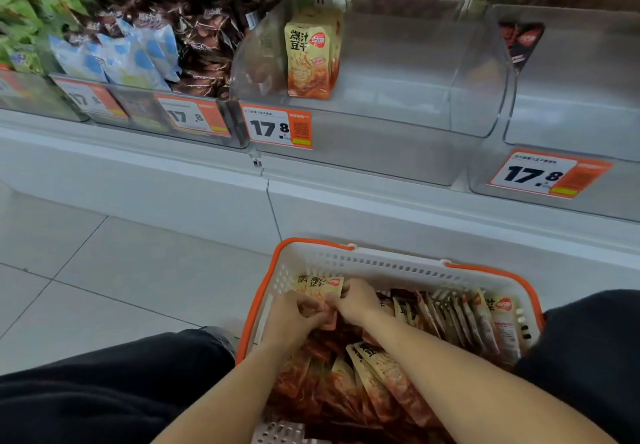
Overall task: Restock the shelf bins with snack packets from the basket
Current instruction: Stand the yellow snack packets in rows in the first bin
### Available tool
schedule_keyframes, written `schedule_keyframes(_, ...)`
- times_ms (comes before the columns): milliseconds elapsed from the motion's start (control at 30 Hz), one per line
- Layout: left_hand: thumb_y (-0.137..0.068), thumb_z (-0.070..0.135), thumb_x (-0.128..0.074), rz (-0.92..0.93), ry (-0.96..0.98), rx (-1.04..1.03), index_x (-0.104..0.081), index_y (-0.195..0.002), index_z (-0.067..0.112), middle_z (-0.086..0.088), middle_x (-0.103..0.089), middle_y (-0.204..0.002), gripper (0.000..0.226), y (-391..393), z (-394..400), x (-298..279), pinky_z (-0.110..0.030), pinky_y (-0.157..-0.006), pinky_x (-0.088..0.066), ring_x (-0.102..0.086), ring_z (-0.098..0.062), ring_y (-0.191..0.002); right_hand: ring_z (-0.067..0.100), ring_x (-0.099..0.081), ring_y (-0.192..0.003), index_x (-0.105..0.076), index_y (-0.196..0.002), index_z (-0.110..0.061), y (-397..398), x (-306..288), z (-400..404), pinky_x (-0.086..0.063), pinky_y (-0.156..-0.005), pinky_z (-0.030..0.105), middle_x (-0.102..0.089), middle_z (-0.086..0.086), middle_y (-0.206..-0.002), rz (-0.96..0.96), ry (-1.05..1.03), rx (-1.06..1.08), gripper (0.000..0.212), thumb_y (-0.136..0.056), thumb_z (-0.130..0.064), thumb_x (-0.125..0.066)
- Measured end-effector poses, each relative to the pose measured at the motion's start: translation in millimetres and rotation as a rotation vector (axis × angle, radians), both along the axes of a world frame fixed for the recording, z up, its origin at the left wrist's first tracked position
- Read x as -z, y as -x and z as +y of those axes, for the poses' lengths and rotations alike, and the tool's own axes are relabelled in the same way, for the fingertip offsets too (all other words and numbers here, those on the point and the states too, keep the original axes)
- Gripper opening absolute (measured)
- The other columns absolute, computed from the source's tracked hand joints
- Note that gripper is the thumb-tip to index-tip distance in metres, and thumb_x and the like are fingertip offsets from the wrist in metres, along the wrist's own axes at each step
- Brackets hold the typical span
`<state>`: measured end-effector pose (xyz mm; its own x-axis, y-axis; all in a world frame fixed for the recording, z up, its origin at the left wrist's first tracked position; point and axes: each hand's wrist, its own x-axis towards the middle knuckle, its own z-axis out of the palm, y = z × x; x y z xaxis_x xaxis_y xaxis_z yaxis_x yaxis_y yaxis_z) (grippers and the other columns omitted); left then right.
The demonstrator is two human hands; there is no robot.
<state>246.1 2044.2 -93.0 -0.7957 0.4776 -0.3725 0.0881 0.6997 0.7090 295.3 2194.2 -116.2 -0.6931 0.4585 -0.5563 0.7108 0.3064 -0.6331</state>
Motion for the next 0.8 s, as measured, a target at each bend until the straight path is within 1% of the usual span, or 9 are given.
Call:
schedule_keyframes(100,-0.081,0.027,-0.081,-0.029,-0.016,-0.074,-0.068,-0.11,0.014,0.009,-0.066,-0.094,0.033,-3,2,-2,-0.005,-0.06,-0.043,-0.059,0.0,-0.084,0.021,-0.069,-0.094,-0.072,-0.106,-0.007,2,2,5,-0.053,-0.074,0.031,-0.073,0.006,-0.104,-0.106,0.005,-0.005,0.028,-0.089,-0.029,-0.072)
schedule_keyframes(267,-0.092,0.02,-0.07,-0.039,0.059,-0.092,-0.056,-0.126,0.012,0.008,-0.057,-0.104,0.038,-2,9,-10,-0.008,-0.057,-0.038,-0.056,-0.006,-0.09,0.023,-0.065,-0.101,-0.066,-0.117,-0.002,2,-25,29,-0.055,-0.084,0.03,-0.068,0.009,-0.116,-0.309,-0.125,-0.248,0.047,-0.087,-0.037,-0.073)
schedule_keyframes(333,-0.093,0.023,-0.067,-0.055,0.062,-0.101,-0.054,-0.129,0.01,0.005,-0.054,-0.107,0.041,1,14,-19,-0.01,-0.064,-0.042,-0.053,-0.009,-0.095,0.022,-0.07,-0.091,-0.067,-0.119,-0.006,6,-37,39,-0.059,-0.074,0.031,-0.07,0.009,-0.11,-0.343,-0.092,-0.304,0.047,-0.082,-0.033,-0.078)
schedule_keyframes(367,-0.094,0.028,-0.066,-0.056,0.051,-0.114,-0.053,-0.13,0.01,0.004,-0.054,-0.108,0.042,4,16,-25,-0.017,-0.071,-0.046,-0.053,-0.011,-0.097,0.02,-0.071,-0.081,-0.068,-0.119,-0.009,9,-48,44,-0.058,-0.064,0.029,-0.071,0.008,-0.107,-0.333,-0.062,-0.318,0.044,-0.081,-0.029,-0.08)
schedule_keyframes(433,-0.094,0.034,-0.064,-0.093,0.046,-0.097,-0.052,-0.129,0.011,0.001,-0.057,-0.109,0.043,12,21,-39,-0.027,-0.08,-0.048,-0.055,-0.014,-0.096,0.016,-0.065,-0.062,-0.072,-0.111,-0.012,17,-73,52,-0.051,-0.052,0.026,-0.073,0.007,-0.099,-0.233,-0.009,-0.27,0.033,-0.081,-0.02,-0.081)
schedule_keyframes(467,-0.095,0.034,-0.064,-0.156,0.021,-0.085,-0.052,-0.126,0.012,0.0,-0.059,-0.107,0.04,19,24,-48,-0.027,-0.077,-0.048,-0.057,-0.015,-0.091,0.015,-0.062,-0.058,-0.073,-0.105,-0.011,20,-87,55,-0.05,-0.05,0.026,-0.074,0.009,-0.096,-0.164,0.018,-0.231,0.026,-0.08,-0.015,-0.082)
schedule_keyframes(567,-0.097,0.019,-0.064,-0.436,-0.14,-0.024,-0.059,-0.11,0.003,-0.008,-0.065,-0.09,0.022,44,30,-94,-0.033,-0.072,-0.055,-0.063,-0.017,-0.071,0.015,-0.064,-0.066,-0.071,-0.102,-0.01,28,-137,61,-0.051,-0.052,0.022,-0.075,0.008,-0.095,-0.01,0.082,-0.197,0.021,-0.083,-0.01,-0.079)
schedule_keyframes(667,-0.094,0.014,-0.068,-0.325,-0.18,0.08,-0.064,-0.099,-0.001,-0.012,-0.068,-0.088,0.016,78,31,-148,-0.042,-0.08,-0.061,-0.066,-0.022,-0.073,0.016,-0.071,-0.08,-0.069,-0.112,-0.01,34,-183,63,-0.05,-0.056,0.02,-0.076,0.006,-0.098,0.132,0.151,-0.197,0.028,-0.085,-0.01,-0.077)
schedule_keyframes(800,-0.093,0.014,-0.068,-0.084,-0.225,0.171,-0.06,-0.086,0.005,-0.016,-0.071,-0.088,0.014,104,28,-217,-0.048,-0.079,-0.06,-0.065,-0.026,-0.078,0.011,-0.07,-0.073,-0.069,-0.111,-0.01,43,-245,63,-0.049,-0.06,0.022,-0.076,0.008,-0.097,0.312,0.185,-0.193,0.03,-0.084,-0.016,-0.079)
